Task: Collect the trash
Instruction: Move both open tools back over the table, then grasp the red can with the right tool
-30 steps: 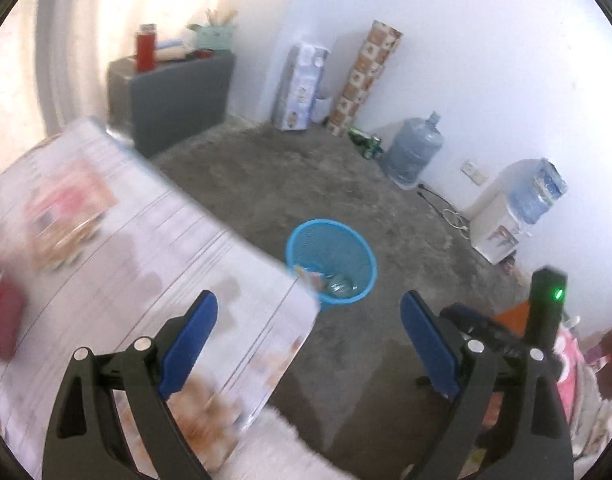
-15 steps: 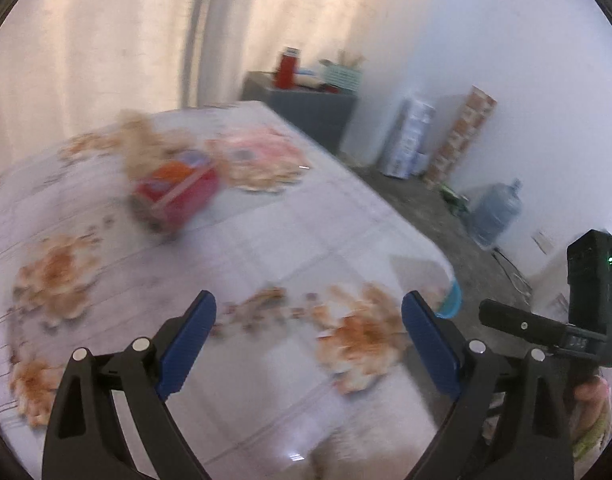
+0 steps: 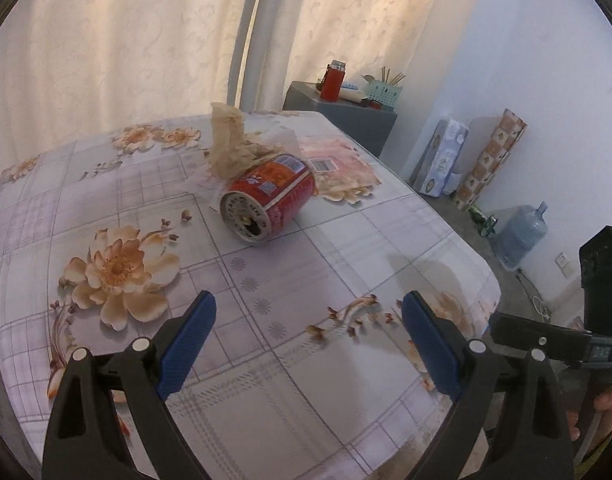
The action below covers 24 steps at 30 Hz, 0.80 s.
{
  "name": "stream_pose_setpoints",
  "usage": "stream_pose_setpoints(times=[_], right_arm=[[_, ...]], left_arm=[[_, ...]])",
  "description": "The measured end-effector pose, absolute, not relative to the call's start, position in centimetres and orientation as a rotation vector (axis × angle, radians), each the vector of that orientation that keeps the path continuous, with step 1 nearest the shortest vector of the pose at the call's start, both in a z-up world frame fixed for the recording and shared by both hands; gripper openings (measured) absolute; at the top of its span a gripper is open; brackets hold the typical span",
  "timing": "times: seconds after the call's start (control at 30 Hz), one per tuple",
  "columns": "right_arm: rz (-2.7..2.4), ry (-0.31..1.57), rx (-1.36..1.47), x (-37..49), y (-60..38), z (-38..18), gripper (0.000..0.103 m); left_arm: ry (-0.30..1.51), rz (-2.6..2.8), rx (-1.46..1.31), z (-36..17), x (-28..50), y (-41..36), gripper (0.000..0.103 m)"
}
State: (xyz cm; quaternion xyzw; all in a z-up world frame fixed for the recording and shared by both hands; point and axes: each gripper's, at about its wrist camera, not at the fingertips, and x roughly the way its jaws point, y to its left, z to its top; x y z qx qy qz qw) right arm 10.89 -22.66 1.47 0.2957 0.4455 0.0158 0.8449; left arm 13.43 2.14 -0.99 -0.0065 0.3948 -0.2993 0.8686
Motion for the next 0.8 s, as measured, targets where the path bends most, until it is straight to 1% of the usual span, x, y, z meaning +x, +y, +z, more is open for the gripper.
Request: stream_pose_setpoints(times=[0.3,0.57,0.8], right_arm=[[0.107,0.931,0.685,13.7,-23.3,2.8,0.089],[0.234,0.966,0.768,20.6,-20.7,2.6,0.089],[0.218,1.011,0.855,28.0,-18.7,1.3,0.089]], left_arm=[[0.844,-0.536,-0.040,-1.9,14.5,3.6,0.092],[0.865,-0.480,-0.062,-2.7,15.2,5.3,0.092],[0.887,-0.459,-0.095,-3.2,15.7,7.3,0.092]])
